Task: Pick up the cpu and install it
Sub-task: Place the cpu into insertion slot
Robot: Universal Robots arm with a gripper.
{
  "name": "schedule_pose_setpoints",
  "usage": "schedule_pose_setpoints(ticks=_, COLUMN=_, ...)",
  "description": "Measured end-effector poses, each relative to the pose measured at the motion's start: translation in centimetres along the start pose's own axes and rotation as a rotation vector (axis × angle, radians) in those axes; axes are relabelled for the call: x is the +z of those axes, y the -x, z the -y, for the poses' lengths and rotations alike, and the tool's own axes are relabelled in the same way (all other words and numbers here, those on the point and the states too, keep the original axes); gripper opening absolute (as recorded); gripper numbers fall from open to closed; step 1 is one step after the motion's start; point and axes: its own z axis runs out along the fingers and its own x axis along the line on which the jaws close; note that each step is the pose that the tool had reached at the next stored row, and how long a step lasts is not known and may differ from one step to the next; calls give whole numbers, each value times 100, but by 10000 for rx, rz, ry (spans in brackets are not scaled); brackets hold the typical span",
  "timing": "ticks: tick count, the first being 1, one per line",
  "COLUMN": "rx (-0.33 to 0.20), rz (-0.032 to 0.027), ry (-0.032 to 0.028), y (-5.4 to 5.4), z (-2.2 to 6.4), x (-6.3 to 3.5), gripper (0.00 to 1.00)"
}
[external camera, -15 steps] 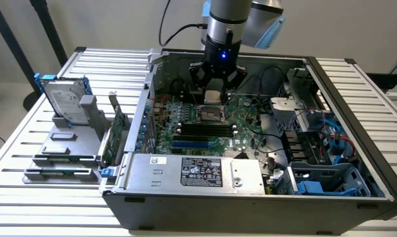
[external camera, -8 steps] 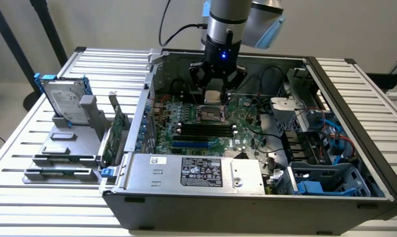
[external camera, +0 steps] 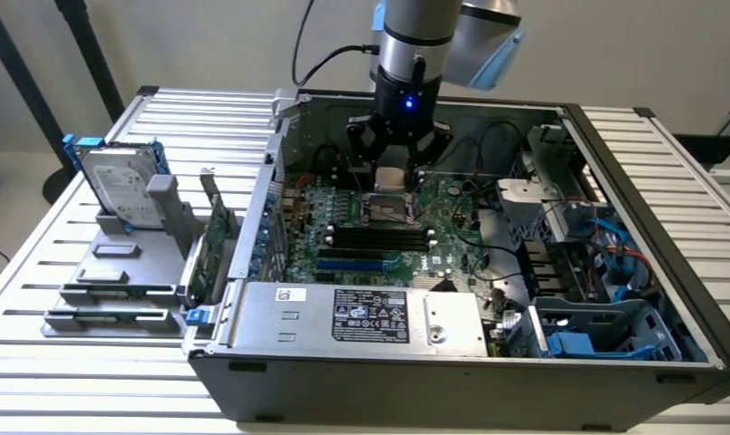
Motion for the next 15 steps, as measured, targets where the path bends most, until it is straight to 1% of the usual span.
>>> schedule_pose_setpoints(ticks=2, rx=284, rz=14, ry=10, y=0, z=1, x=17, gripper=55)
schedule_pose_setpoints(ticks=15, rx=2653, rz=118, ry=91, y=3, z=5, x=120, gripper=55)
